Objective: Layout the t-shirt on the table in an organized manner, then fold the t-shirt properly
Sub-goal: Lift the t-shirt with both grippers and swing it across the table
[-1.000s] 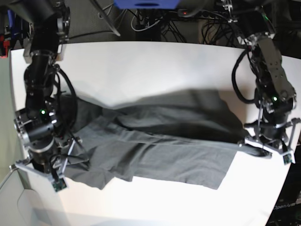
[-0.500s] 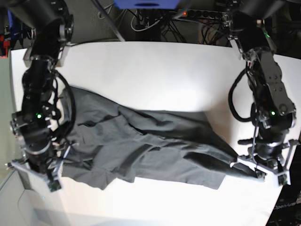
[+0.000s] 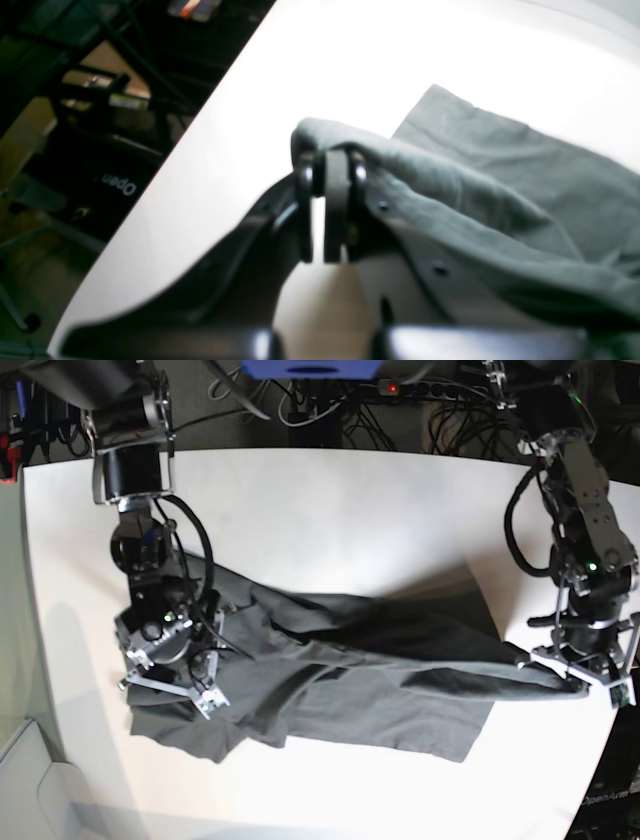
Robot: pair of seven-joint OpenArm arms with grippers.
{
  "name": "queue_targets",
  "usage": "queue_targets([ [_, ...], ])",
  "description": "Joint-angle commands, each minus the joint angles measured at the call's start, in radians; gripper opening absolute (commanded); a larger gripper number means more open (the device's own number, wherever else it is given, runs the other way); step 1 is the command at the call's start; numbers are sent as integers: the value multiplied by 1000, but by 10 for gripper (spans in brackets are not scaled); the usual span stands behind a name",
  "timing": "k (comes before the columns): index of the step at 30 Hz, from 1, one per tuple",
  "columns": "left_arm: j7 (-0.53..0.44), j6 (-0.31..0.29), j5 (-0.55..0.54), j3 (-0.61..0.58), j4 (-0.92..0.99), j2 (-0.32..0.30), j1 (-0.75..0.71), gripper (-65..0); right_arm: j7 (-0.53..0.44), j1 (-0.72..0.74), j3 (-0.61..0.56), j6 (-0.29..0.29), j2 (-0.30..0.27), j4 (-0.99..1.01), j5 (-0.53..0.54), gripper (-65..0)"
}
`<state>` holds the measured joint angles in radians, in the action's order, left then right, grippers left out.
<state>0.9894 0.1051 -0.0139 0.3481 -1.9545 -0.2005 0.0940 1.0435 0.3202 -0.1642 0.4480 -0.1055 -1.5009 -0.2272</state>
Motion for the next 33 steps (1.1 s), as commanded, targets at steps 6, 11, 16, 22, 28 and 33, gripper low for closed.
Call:
queue_targets([
  [6, -30, 5, 13, 12, -12, -14, -26, -649, -107, 32, 2, -2, -1, 98, 1, -275],
  [11, -30, 5, 13, 13, -13, -11, -49, -649, -151, 32, 2, -2, -1, 173, 1, -275],
  [16, -31, 5, 13, 13, -12, -9, -72, -649, -190, 32, 2, -2, -4, 251, 1, -276],
  [22, -31, 5, 13, 13, -13, -9, -78, -649, -200, 32, 2, -2, -6, 267, 1, -410],
  [28, -31, 5, 13, 15, -30, -14, -95, -649, -162, 26, 113, -5, -4, 32, -5, -649],
  [33, -31, 5, 9, 15, -67, -7, -129, -649, -136, -25, 186, -4, -9, -297, -5, -650],
])
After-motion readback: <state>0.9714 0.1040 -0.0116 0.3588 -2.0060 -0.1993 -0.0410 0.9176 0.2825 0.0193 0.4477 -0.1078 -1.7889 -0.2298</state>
